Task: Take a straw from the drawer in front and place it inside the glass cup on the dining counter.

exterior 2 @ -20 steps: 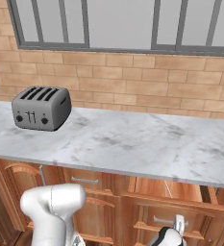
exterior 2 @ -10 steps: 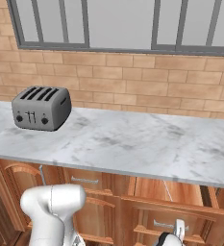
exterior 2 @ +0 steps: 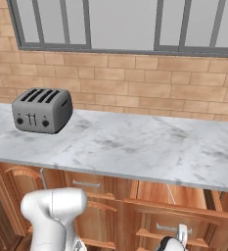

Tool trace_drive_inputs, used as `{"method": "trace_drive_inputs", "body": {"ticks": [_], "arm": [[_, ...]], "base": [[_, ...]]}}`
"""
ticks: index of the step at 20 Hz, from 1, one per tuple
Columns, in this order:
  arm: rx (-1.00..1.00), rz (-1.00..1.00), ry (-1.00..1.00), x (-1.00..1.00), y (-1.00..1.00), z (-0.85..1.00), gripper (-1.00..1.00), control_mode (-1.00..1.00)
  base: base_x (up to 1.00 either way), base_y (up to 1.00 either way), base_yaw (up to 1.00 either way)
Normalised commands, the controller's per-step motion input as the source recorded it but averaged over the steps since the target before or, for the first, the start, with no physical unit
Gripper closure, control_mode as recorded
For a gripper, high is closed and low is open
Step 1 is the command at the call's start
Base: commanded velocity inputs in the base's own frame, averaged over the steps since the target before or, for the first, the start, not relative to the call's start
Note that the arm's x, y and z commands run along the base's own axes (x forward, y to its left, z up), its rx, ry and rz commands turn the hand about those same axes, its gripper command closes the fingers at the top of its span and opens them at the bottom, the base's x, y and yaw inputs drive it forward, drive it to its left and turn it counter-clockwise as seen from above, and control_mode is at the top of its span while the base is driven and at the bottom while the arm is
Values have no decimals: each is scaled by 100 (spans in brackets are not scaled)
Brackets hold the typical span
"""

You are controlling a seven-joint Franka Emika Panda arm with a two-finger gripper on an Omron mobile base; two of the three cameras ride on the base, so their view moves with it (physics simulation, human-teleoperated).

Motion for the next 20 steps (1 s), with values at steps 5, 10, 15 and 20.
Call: {"method": "trace_drive_inputs", "body": {"ticks": [5, 10, 15, 20], "arm": [[0, 0, 0, -20, -4, 0, -100, -100], [0, 0, 0, -24, -12, 8, -100, -100], [0, 0, 0, -12, -6, 34, -100, -100], [0, 0, 0, -5, -3, 38, -100, -100]], "base": [[0, 0, 0], [0, 0, 0], [0, 0, 0], [0, 0, 0]]}}
